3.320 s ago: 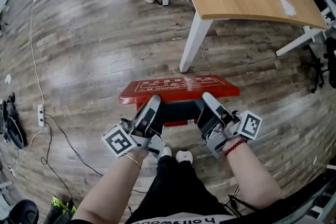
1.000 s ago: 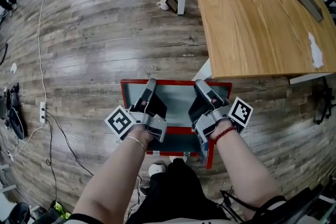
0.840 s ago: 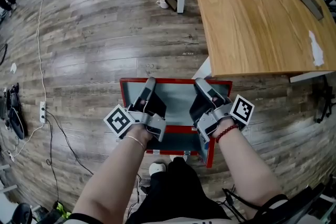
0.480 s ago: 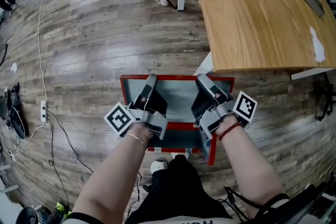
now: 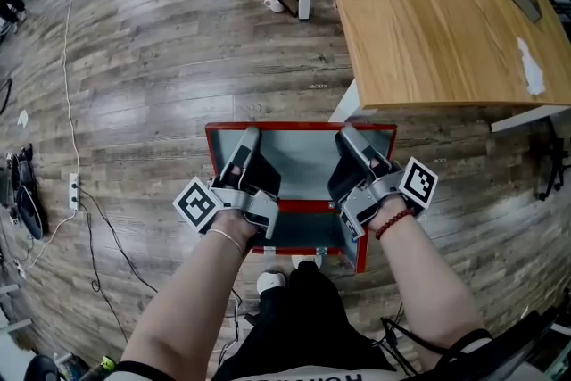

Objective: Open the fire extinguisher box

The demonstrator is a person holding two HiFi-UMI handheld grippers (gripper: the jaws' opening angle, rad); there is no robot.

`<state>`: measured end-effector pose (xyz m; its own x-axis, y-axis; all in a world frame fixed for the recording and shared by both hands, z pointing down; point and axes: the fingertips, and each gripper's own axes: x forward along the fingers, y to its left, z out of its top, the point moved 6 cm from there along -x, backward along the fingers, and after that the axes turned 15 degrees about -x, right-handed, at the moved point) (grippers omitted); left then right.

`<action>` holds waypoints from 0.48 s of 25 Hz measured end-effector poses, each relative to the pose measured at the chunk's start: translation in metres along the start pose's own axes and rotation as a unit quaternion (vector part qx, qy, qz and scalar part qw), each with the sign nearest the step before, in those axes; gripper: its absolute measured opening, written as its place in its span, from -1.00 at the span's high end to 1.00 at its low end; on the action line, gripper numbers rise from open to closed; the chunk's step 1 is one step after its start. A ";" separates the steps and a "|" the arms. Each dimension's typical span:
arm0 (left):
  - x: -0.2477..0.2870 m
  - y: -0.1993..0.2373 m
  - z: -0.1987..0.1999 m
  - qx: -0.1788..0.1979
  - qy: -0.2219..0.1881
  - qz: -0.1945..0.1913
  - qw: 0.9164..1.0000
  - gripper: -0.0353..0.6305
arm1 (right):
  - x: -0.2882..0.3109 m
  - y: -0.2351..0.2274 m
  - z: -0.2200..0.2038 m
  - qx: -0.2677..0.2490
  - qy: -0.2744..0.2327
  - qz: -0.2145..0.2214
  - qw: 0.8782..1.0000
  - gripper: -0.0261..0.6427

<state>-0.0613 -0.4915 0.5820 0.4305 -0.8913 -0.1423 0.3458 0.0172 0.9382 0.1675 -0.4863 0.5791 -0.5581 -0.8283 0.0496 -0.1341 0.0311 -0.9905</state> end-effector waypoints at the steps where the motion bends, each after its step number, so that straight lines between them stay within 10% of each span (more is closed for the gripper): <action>1: -0.004 0.000 -0.002 0.002 0.004 0.005 1.000 0.76 | -0.003 0.000 -0.004 -0.001 0.004 -0.001 1.000 0.64; 12: -0.047 -0.047 -0.050 0.129 0.158 0.044 0.978 0.84 | -0.035 0.059 -0.074 -0.098 0.110 0.033 0.989 0.87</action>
<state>-0.0565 -0.4280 0.5285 0.6995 -0.7062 -0.1096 0.0915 -0.0636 0.9938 0.1186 -0.4140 0.5281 -0.7322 -0.6802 0.0342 -0.2361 0.2064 -0.9496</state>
